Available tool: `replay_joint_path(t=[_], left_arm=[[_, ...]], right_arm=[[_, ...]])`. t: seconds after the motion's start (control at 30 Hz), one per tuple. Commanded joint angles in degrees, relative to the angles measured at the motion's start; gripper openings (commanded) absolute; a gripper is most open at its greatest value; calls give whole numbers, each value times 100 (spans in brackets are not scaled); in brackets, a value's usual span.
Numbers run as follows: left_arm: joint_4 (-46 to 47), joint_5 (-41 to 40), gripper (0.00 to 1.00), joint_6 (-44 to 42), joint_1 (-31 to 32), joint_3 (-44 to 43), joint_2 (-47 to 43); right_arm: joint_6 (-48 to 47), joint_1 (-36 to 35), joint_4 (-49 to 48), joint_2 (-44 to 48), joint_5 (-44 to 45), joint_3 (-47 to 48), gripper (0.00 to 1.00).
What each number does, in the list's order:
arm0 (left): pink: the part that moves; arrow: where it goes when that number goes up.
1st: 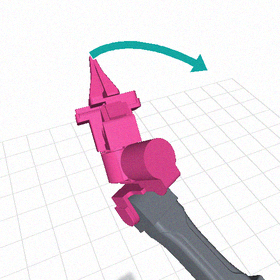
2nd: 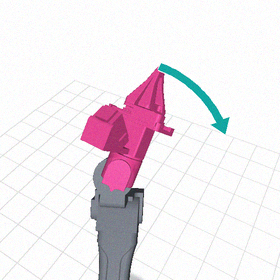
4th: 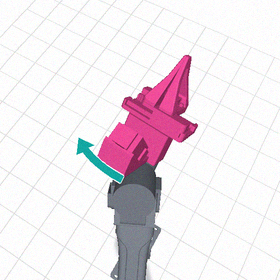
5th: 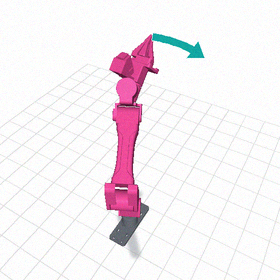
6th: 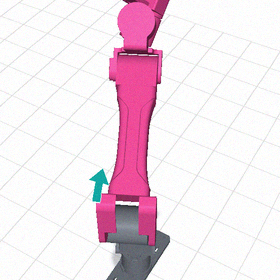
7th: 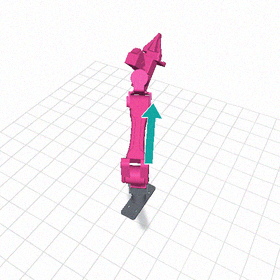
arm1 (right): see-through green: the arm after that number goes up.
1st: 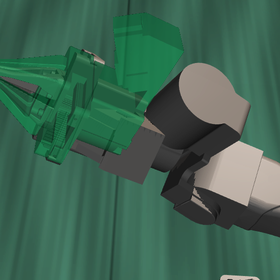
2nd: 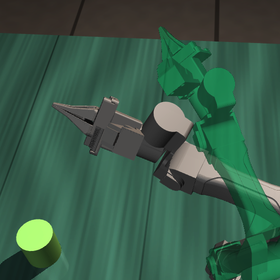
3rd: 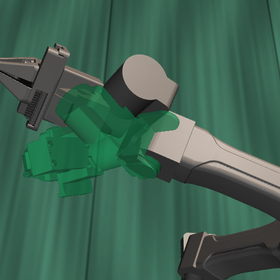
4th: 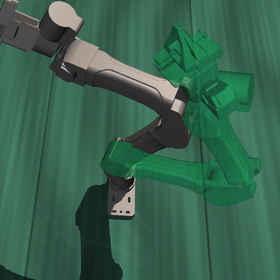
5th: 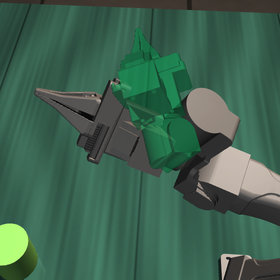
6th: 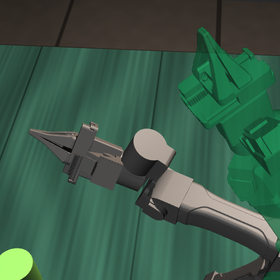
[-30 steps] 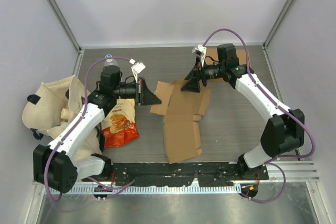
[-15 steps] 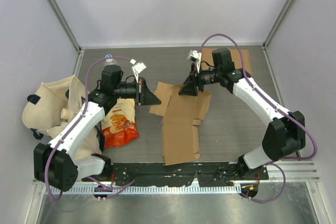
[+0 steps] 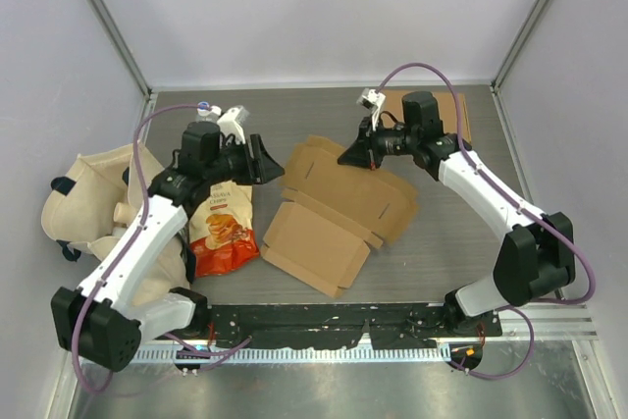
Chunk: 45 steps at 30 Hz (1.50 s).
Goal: Fold the paper box
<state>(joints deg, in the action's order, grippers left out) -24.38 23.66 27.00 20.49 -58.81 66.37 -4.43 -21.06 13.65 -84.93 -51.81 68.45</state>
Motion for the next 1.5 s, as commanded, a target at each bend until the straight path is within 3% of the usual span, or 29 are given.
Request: replay_joint_path(t=[0.0, 0.1, 0.2, 0.3, 0.37, 0.47, 0.77, 0.9, 1.33, 1.43, 1.47], left_arm=[[617, -197, 53, 656, 34, -271, -572], [1418, 173, 56, 1043, 112, -499, -380], [1078, 228, 52, 913, 384, -1333, 382], [427, -562, 42, 562, 753, -2098, 954], [31, -1359, 24, 420, 921, -2545, 1184], [-479, -2221, 15, 96, 1184, -3152, 1641], [-1068, -3507, 5, -494, 2081, -3717, 2231], [-1183, -3597, 1, -451, 2318, -3752, 2249], [-770, -2823, 8, 34, 2574, -3523, 2521], [-989, -2928, 13, -89, 2574, -3629, 2390], [-911, -2972, 23, -116, 2583, -3316, 1981]], right_arm=[[346, -12, -494, 573, 408, -103, 1], [355, -12, -574, 652, 391, -165, 1], [363, -12, -618, 670, 277, -209, 1], [381, -12, -635, 697, 329, -235, 1], [390, -4, -627, 705, 330, -226, 1], [407, -3, -653, 758, 338, -218, 1], [390, -4, -662, 749, 444, -226, 1], [416, -12, -749, 758, 435, -261, 1], [689, -3, -987, 881, 172, -305, 1], [706, -4, -1005, 960, 285, -349, 1], [715, -3, -996, 969, 320, -349, 1]])
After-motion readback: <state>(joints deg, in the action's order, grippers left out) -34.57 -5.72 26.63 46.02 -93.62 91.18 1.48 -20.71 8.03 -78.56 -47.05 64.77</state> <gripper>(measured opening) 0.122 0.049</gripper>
